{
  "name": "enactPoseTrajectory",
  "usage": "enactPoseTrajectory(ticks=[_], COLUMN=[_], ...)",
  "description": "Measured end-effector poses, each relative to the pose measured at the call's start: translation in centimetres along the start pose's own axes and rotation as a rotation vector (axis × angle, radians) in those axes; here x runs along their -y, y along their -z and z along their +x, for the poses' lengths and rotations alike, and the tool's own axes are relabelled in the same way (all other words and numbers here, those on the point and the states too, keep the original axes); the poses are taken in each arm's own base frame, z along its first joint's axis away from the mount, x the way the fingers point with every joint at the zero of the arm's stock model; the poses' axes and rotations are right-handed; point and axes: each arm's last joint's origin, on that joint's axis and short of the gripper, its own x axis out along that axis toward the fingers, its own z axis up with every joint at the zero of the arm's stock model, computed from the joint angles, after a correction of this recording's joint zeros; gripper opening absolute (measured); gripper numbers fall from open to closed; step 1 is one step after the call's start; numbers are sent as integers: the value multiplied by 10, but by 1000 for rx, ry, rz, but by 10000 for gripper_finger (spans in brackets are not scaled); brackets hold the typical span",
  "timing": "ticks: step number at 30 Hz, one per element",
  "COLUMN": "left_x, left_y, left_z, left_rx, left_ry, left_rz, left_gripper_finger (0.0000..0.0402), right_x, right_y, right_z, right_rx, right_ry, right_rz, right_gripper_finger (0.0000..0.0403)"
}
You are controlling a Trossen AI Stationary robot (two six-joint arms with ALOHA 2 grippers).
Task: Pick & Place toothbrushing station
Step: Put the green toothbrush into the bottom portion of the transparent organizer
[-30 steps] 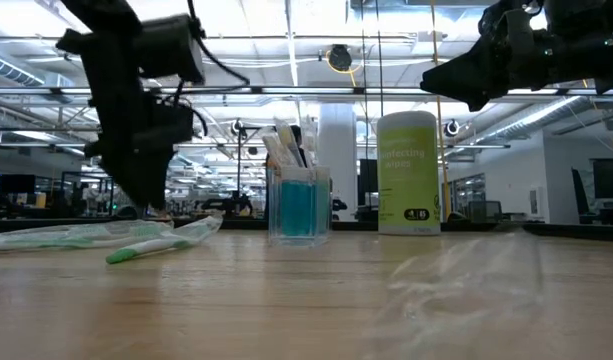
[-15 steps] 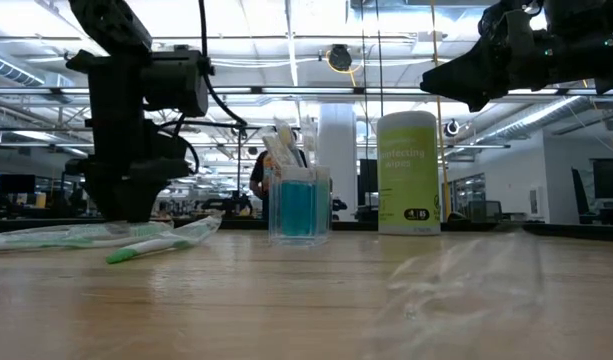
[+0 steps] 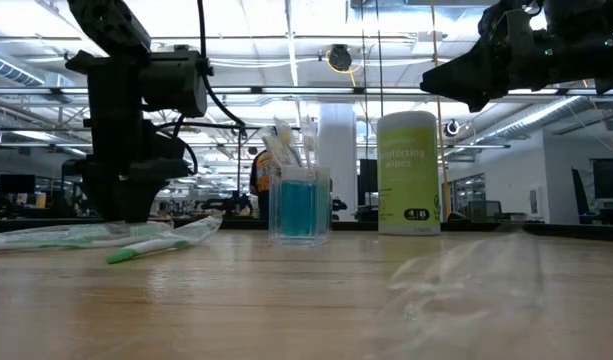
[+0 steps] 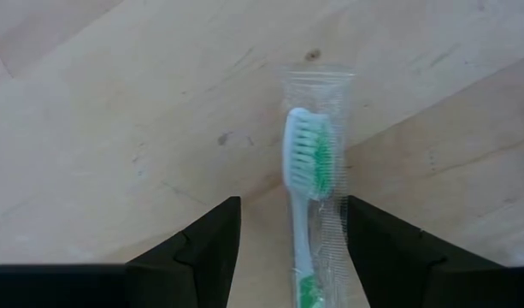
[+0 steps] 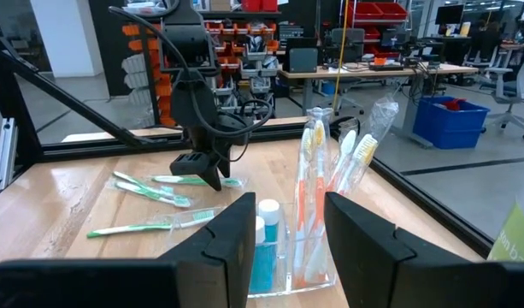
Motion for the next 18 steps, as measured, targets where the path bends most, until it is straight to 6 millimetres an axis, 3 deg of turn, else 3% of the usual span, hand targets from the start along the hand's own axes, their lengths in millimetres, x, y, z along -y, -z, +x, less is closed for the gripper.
enactPoseTrajectory(ticks=[4,14,18], left_x=[1,4,6], left_y=[0,-2,-4], left_z=[0,0,0], left_rx=[-2,26,66], left_ry=[8,43,46], left_rz=[3,65,129], left_gripper_finger=[178,30,11], right_x=[0,0,0], right_y=[0,0,0], right_z=[0,0,0], right_rx=[0,0,0], right_ry=[0,0,0], right_rz=[0,0,0], right_gripper_finger=[130,130,130])
